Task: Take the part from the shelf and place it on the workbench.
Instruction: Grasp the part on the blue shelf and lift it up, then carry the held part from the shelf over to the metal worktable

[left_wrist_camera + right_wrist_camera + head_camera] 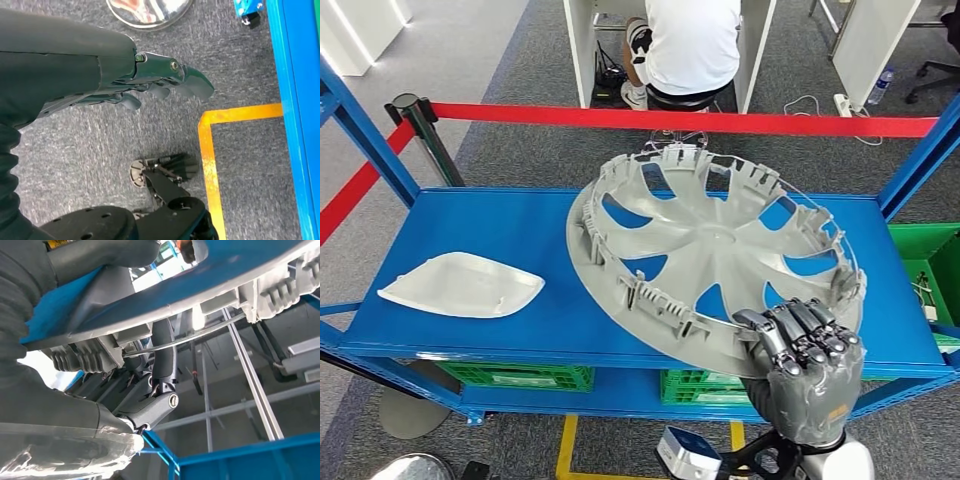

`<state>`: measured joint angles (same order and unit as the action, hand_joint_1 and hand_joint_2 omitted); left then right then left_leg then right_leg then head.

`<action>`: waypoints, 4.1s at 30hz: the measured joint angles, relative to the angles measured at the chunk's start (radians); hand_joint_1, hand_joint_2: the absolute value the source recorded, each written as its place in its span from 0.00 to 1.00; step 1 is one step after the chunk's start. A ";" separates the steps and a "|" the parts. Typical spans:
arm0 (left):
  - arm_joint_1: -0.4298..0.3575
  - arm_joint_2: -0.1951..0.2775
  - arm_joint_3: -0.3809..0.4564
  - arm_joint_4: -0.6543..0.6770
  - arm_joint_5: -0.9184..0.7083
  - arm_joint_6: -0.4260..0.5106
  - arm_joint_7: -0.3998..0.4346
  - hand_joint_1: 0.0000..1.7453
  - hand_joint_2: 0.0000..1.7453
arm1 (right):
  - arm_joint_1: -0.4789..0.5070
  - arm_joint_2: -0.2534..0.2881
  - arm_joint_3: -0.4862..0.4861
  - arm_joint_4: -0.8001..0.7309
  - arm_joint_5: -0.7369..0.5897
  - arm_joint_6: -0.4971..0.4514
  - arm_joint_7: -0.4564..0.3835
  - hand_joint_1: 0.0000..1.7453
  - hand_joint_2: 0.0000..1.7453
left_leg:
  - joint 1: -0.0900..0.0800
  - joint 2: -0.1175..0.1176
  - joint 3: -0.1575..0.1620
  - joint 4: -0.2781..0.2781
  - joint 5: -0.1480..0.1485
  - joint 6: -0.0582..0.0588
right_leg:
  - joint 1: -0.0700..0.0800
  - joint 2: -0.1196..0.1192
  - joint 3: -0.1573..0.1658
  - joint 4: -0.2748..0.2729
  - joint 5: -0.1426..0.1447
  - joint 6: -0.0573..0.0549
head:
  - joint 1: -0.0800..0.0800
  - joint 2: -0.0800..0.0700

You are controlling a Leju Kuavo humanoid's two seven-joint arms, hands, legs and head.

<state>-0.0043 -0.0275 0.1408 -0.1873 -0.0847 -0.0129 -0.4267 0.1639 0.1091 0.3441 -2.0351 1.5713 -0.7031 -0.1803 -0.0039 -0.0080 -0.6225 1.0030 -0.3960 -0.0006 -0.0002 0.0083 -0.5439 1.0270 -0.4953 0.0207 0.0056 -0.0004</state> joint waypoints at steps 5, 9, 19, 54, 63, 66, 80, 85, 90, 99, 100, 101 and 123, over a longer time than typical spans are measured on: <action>0.000 0.000 0.000 0.000 -0.014 0.021 -0.013 0.00 1.00 | 0.006 0.003 0.000 -0.028 0.000 0.000 0.001 1.00 1.00 | 0.000 0.000 0.000 0.000 0.000 0.000 | 0.000 0.000 -0.005 0.000 0.000 0.000 | 0.000 0.000; 0.001 0.000 -0.001 0.000 -0.035 0.026 -0.032 0.00 1.00 | 0.022 0.008 -0.001 -0.045 -0.019 0.000 0.004 1.00 1.00 | 0.000 0.000 0.000 0.000 0.000 0.000 | 0.000 0.000 -0.006 0.000 0.000 0.000 | 0.000 0.000; 0.006 0.006 -0.034 0.000 -0.102 0.027 -0.067 0.00 1.00 | 0.114 0.166 -0.199 -0.051 -0.358 0.001 -0.510 1.00 1.00 | 0.000 0.000 0.000 0.000 -0.001 0.000 | 0.000 0.000 -0.002 0.000 -0.001 0.000 | 0.000 0.000; -0.417 -0.103 -0.126 -0.065 -0.149 -0.017 0.489 0.00 1.00 | 0.053 0.223 -0.173 0.097 -0.391 0.003 -0.510 1.00 1.00 | 0.020 0.017 -0.128 0.229 -0.122 -0.033 | -0.016 0.006 -0.103 0.027 0.075 -0.011 | -0.003 0.000; -0.489 0.014 -0.106 -0.059 -0.106 -0.098 0.567 0.00 1.00 | 0.035 0.158 -0.099 0.122 -0.468 0.003 -0.510 1.00 1.00 | 0.029 -0.019 0.014 0.036 -0.069 -0.023 | -0.016 0.071 -0.183 0.018 0.156 0.024 | -0.004 0.000; -0.496 0.041 -0.100 -0.057 -0.106 -0.122 0.566 0.00 1.00 | 0.045 0.133 -0.094 0.126 -0.467 0.003 -0.510 1.00 1.00 | 0.032 -0.002 -0.001 0.030 -0.042 0.002 | -0.017 0.054 -0.200 0.028 0.139 0.041 | -0.001 0.000; -0.545 0.119 -0.080 -0.057 -0.096 -0.175 0.503 0.00 1.00 | 0.071 0.088 -0.095 0.123 -0.445 0.002 -0.510 1.00 1.00 | 0.020 0.024 -0.089 0.007 0.079 -0.025 | -0.001 0.000 -0.036 0.016 0.015 0.002 | 0.012 0.000; -0.537 0.120 -0.037 -0.057 -0.043 -0.179 0.368 0.00 1.00 | 0.103 0.088 -0.108 0.105 -0.417 0.003 -0.510 1.00 1.00 | 0.021 0.013 -0.137 0.225 -0.120 -0.043 | -0.010 -0.002 -0.086 0.004 0.078 -0.020 | 0.005 0.000; -0.367 0.041 -0.031 -0.063 -0.122 -0.176 0.010 0.00 1.00 | 0.191 0.150 -0.192 0.015 -0.342 0.002 -0.509 1.00 1.00 | 0.020 0.011 0.021 0.172 -0.083 -0.042 | -0.016 0.005 -0.147 0.007 0.128 -0.002 | 0.000 0.000; -0.010 0.013 -0.029 -0.111 -0.159 -0.253 -0.235 0.00 1.00 | 0.360 0.210 -0.306 -0.211 -0.225 0.002 -0.359 1.00 1.00 | 0.017 0.026 0.111 -0.008 -0.108 0.019 | -0.019 -0.002 -0.199 0.148 0.015 0.041 | 0.007 0.000; 0.021 0.028 -0.030 -0.119 -0.160 -0.258 -0.236 0.00 1.00 | 0.375 0.211 -0.319 -0.232 -0.227 0.002 -0.358 1.00 1.00 | 0.016 0.027 0.101 -0.007 -0.100 0.021 | -0.019 -0.002 -0.212 0.217 -0.027 0.042 | 0.008 0.000; 0.040 0.039 -0.030 -0.123 -0.161 -0.258 -0.236 0.00 1.00 | 0.387 0.212 -0.331 -0.248 -0.228 0.002 -0.358 1.00 1.00 | 0.014 0.027 0.089 -0.007 -0.091 0.022 | -0.019 -0.002 -0.215 0.269 -0.046 0.042 | 0.008 0.000; 0.033 0.081 -0.107 -0.126 -0.186 -0.238 -0.236 0.00 1.00 | 0.442 0.232 -0.364 -0.355 -0.144 0.002 -0.289 1.00 1.00 | 0.010 0.011 0.165 -0.037 -0.113 -0.024 | -0.005 -0.007 -0.061 -0.016 0.083 0.005 | 0.000 0.000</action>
<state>0.0291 0.0531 0.0336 -0.3132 -0.2711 -0.2510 -0.6630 0.6056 0.3415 -0.0203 -2.3905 1.4269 -0.7008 -0.4697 0.0063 0.0031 -0.4577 0.9656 -0.5089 -0.0246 -0.0048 0.0013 -0.6054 1.0115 -0.4128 0.0259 0.0054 -0.0004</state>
